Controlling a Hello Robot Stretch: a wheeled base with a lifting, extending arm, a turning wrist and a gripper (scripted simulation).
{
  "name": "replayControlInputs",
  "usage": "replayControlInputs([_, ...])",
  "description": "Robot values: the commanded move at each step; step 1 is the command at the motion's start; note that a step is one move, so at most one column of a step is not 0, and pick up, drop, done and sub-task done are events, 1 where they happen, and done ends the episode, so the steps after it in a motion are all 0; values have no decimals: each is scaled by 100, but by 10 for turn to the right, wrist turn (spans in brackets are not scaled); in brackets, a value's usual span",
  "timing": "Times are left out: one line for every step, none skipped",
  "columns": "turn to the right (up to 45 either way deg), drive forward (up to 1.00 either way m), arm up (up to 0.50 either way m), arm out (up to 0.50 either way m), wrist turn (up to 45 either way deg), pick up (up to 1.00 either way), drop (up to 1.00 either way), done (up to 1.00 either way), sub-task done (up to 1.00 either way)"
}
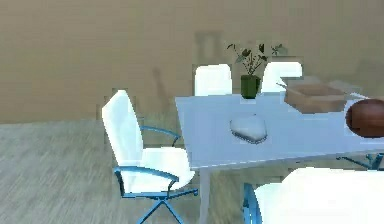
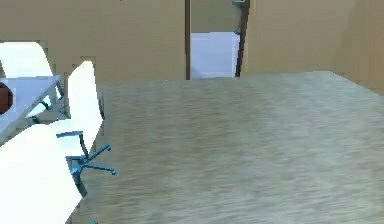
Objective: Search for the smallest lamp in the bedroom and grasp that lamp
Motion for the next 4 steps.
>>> replayControlInputs([-450, 0, 0, 0, 0, 0, 0, 0, 0])
replayControlInputs([-240, 0, 0, 0, 0, 0, 0, 0, 0])
replayControlInputs([450, 0, 0, 0, 0, 0, 0, 0, 0])
replayControlInputs([180, 0, 0, 0, 0, 0, 0, 0, 0])
